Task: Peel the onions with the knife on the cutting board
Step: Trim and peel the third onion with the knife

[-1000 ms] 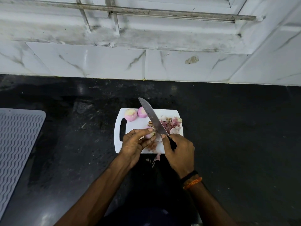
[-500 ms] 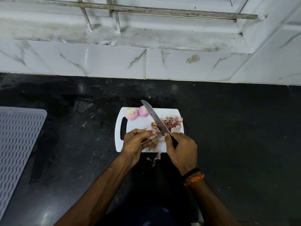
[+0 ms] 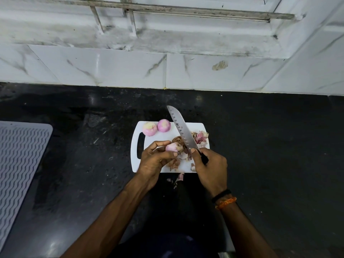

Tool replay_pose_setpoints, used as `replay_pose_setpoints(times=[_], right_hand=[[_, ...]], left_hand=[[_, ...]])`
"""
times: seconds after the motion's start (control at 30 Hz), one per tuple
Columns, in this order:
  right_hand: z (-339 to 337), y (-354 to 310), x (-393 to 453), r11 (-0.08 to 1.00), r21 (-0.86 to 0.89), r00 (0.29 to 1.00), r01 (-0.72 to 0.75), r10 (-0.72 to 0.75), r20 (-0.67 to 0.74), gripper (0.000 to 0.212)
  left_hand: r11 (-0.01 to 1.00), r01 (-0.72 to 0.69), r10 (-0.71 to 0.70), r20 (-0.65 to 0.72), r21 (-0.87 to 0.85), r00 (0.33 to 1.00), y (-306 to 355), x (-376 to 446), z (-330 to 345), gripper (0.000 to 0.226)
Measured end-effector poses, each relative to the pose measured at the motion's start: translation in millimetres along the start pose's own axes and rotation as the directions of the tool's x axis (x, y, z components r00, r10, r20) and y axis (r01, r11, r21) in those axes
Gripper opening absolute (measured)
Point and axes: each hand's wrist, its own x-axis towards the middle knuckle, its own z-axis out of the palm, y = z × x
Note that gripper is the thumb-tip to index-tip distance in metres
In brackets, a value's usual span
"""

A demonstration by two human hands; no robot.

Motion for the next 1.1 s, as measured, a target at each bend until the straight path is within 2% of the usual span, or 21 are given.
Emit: replay_pose_setpoints(times=[0.23, 0.4, 0.5, 0.63, 0.73, 0.87, 0.97, 1.1], right_hand=[[2.9, 4.0, 3.1, 0.999, -0.013, 0.997, -0.043, 0.043, 0.062, 0.045], [-0.9, 2.1, 5.0, 0.995, -0.061, 0.995, -0.074, 0.078, 0.068, 0.041], [-3.6, 0.8, 6.8, 0.992, 0.015, 0.988, -0.129, 0.127, 0.093, 0.037], [-9.0, -9.3, 6.5, 0.947, 0.231, 0.966, -0.222, 0.181, 0.185, 0.029], [-14.3, -14.9, 7.8, 0.949, 0.256, 0.97, -0.184, 0.133, 0.205, 0.033], [-20.3, -19.8, 12.4, 0.937, 0.315, 0.966, -0.148, 0.069, 0.248, 0.033], [-24.4, -22.3, 16.6, 0.966, 0.255, 0.964, -0.05, -0.021, 0.267, 0.03], [-26.2, -20.3, 20.8, 0.986, 0.144, 0.945, 0.085, -0.126, 0.302, 0.038]], left_hand=[[0.994, 0.062, -0.054, 0.093, -0.09, 0.994, 0.7, 1.8, -1.6, 0.041], [0.984, 0.103, -0.089, 0.101, -0.144, 0.991, -1.7, 3.7, -6.2, 0.051], [0.977, 0.1, -0.077, 0.126, -0.186, 0.989, -3.0, 5.2, -8.8, 0.05], [0.979, 0.08, -0.047, 0.176, -0.189, 0.983, 1.0, 2.4, -6.6, 0.047], [0.987, 0.063, -0.029, 0.225, -0.148, 0.974, 3.1, 0.6, -5.1, 0.041], [0.996, 0.054, -0.034, 0.255, -0.075, 0.966, 3.8, 1.8, -5.7, 0.047], [0.999, 0.049, -0.043, 0.253, -0.017, 0.967, 4.0, 1.5, -5.4, 0.046], [0.997, 0.07, -0.064, 0.239, -0.019, 0.969, 3.6, -0.1, -3.4, 0.038]])
